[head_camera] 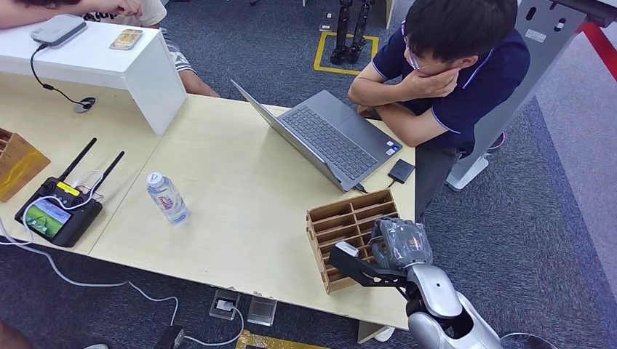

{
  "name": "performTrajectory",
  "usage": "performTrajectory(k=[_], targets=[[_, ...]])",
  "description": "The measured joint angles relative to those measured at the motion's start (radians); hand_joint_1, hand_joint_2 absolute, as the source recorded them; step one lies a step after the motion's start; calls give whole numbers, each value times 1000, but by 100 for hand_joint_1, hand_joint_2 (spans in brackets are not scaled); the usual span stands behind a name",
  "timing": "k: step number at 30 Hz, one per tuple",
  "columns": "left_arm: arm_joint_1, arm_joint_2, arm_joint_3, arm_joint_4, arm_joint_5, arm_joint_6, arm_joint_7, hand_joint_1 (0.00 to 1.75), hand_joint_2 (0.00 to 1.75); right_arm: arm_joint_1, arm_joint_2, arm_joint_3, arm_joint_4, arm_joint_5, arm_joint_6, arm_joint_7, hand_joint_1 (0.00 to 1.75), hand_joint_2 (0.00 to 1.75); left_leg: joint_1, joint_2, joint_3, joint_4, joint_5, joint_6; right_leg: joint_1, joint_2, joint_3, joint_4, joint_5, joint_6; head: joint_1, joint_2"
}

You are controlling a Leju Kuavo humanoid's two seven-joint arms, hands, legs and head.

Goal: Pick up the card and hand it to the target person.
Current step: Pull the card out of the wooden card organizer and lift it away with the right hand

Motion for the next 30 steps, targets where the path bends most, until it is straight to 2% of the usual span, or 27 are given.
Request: performTrajectory(k=[5, 10, 14, 24, 30], targets=[[0, 0, 0, 0, 0, 0, 0, 0, 0, -6, 0, -1, 15, 0, -6, -6, 127, 175, 0, 0, 0, 0, 0, 0, 0, 0, 0, 0, 0, 0, 0, 0], [0, 0, 0, 0, 0, -1, -2, 0, 0, -12, 0, -2, 19, 0, -7, -6, 130, 175, 0, 0, 0, 0, 0, 0, 0, 0, 0, 0, 0, 0, 0, 0], [0, 0, 0, 0, 0, -4, -6, 0, 175, -14, 0, -5, 19, 1, -8, -7, 134, 175, 0, 0, 0, 0, 0, 0, 0, 0, 0, 0, 0, 0, 0, 0], [0, 0, 0, 0, 2, -29, -30, 0, 175, -16, 0, -6, 18, -3, -8, -15, 134, 175, 0, 0, 0, 0, 0, 0, 0, 0, 0, 0, 0, 0, 0, 0], [0, 0, 0, 0, 11, -18, -26, 0, 175, -17, 0, -6, 15, -61, -5, -38, 134, 175, 0, 0, 0, 0, 0, 0, 0, 0, 0, 0, 0, 0, 0, 0]])
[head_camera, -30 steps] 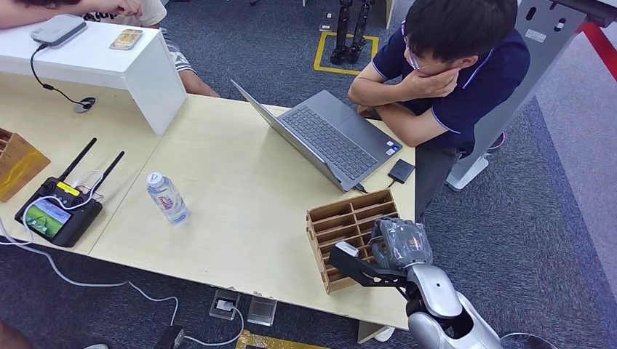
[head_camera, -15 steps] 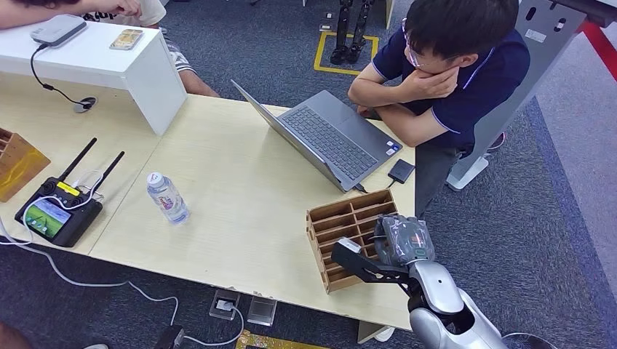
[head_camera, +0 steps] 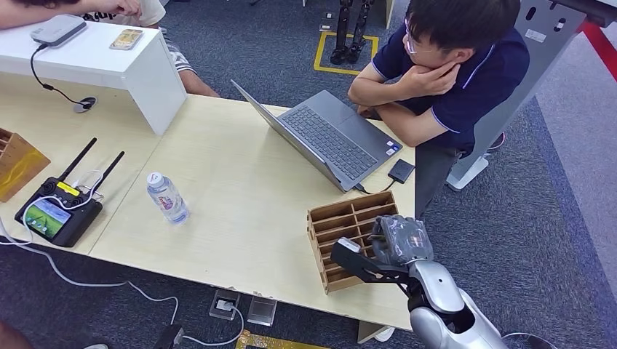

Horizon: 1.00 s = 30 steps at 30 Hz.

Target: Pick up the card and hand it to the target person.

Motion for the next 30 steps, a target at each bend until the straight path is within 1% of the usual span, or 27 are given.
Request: performTrajectory(k=[7, 11, 15, 21, 25, 30], targets=[[0, 0, 0, 0, 1, 1, 5, 0, 175, -26, -10, -4, -59, -174, 58, -21, 134, 175, 0, 0, 0, 0, 0, 0, 0, 0, 0, 0, 0, 0, 0, 0], [1, 1, 0, 0, 5, 0, 5, 0, 175, -73, -30, -7, -134, -259, 92, -24, 134, 175, 0, 0, 0, 0, 0, 0, 0, 0, 0, 0, 0, 0, 0, 0], [1, 1, 0, 0, 8, 0, 5, 0, 175, -125, -53, -12, -222, -306, 109, -32, 134, 175, 0, 0, 0, 0, 0, 0, 0, 0, 0, 0, 0, 0, 0, 0], [1, 1, 0, 0, 12, 0, 5, 0, 175, -178, -75, -23, -331, -299, 99, -37, 134, 175, 0, 0, 0, 0, 0, 0, 0, 0, 0, 0, 0, 0, 0, 0], [1, 0, 0, 0, 17, 0, 5, 0, 175, -189, -76, -27, -362, -246, 51, -56, 134, 175, 0, 0, 0, 0, 0, 0, 0, 0, 0, 0, 0, 0, 0, 0], [1, 0, 0, 0, 18, -1, 3, 0, 175, -190, -74, -28, -363, -173, -1, -67, 134, 175, 0, 0, 0, 0, 0, 0, 0, 0, 0, 0, 0, 0, 0, 0]])
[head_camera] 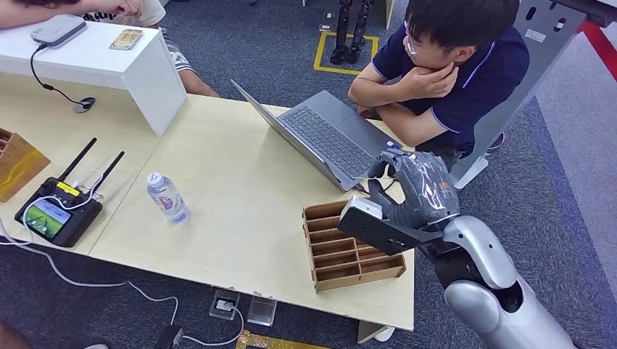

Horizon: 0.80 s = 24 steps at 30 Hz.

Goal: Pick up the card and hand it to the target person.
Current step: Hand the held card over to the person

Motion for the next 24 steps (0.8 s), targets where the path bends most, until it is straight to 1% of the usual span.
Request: performTrajectory(k=[3, 6, 10, 14, 24], targets=[[-1, -2, 0, 0, 0, -2, -3, 0, 175, -5, 16, 1, 39, 98, -80, -20, 134, 175, 0, 0, 0, 0, 0, 0, 0, 0, 0, 0, 0, 0, 0, 0], [-2, -5, 0, 0, -2, -2, -5, 0, 175, -12, 40, 1, 125, 194, -182, -48, 134, 175, 0, -1, 0, 0, 0, 0, 0, -1, 0, 0, 0, 0, 0, 0], [-2, -8, 0, 0, -5, -2, -6, 0, 175, -18, 59, 0, 222, 220, -249, -68, 134, 175, 0, -1, -1, 0, 0, 0, 0, -1, 0, 0, 0, 0, 0, 0], [-2, -8, 0, 0, -8, -2, -6, 0, 175, -21, 69, -4, 293, 214, -283, -68, 134, 175, 0, -1, -1, 0, 0, 0, 0, -1, -1, 0, 0, 0, 0, 0], [-2, -8, 0, 0, -8, -2, -6, 0, 175, -22, 83, -15, 363, 214, -291, -68, 134, 175, 0, -1, -1, 0, 0, 0, 0, -1, -1, 0, 0, 0, 0, 0]])
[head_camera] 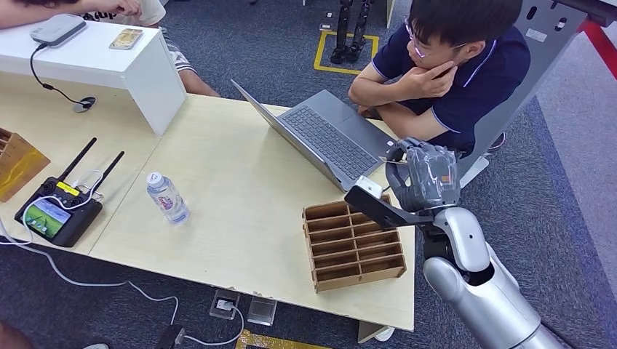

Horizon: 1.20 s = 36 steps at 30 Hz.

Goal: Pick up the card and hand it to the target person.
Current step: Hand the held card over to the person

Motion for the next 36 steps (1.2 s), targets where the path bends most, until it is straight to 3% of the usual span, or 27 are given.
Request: performTrajectory(k=[36], targets=[[0, 0, 0, 0, 0, 9, 8, 0, 175, -1, 7, 1, 36, 10, -24, 63, 134, 175, 0, 0, 0, 0, 0, 0, 0, 0, 0, 0, 0, 0, 0, 0]])
